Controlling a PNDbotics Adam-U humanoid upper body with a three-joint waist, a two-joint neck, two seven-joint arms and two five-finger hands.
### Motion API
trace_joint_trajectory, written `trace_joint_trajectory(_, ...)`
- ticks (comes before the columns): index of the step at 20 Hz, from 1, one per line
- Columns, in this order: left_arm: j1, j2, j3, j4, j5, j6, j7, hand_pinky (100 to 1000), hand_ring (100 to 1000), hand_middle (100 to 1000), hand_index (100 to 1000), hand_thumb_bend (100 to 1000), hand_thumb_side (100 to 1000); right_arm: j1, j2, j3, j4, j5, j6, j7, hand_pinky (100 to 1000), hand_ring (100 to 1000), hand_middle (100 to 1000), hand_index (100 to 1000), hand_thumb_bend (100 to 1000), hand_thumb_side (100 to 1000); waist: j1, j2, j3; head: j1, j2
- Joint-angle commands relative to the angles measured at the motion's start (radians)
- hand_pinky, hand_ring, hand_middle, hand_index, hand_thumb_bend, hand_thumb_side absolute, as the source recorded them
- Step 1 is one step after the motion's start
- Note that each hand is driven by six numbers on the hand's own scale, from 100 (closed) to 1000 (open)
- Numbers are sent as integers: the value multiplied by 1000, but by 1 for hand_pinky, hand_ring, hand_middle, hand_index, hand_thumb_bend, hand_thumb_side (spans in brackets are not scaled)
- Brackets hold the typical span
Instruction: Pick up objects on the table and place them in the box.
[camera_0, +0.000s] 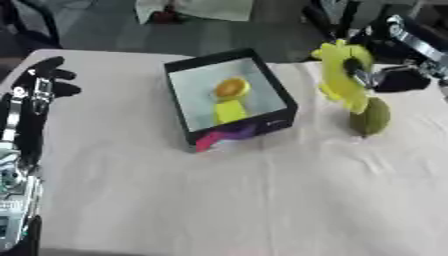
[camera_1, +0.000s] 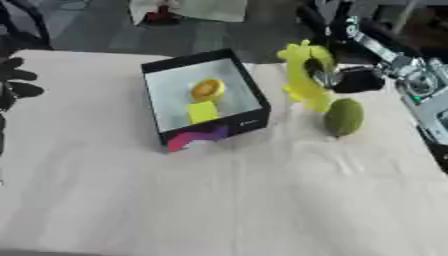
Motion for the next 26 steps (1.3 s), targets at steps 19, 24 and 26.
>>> trace_joint_trajectory(19, -98, -73, -76, -30, 41, -13, -76, 712, 587, 619, 827, 100, 872, -130, 150, -28, 424, 260, -31, -67, 870, 957, 898, 923, 100, 394, 24, 44, 155, -199, -2)
trace_joint_trajectory(24, -91, -70, -76, -30, 40, -11, -78, 711, 586, 619, 827, 100, 874, -123, 149, -17, 399, 345, -18, 17, 909, 998, 964, 956, 100, 726, 16, 45, 151, -201, -2)
trace_joint_trajectory(26, -90, -68, -75, -31, 39, -11, -77, 711, 586, 619, 826, 100, 874, -121, 148, -30, 380, 369, -25, 43, 919, 1000, 974, 961, 100, 712, 15, 45, 147, -201, -2)
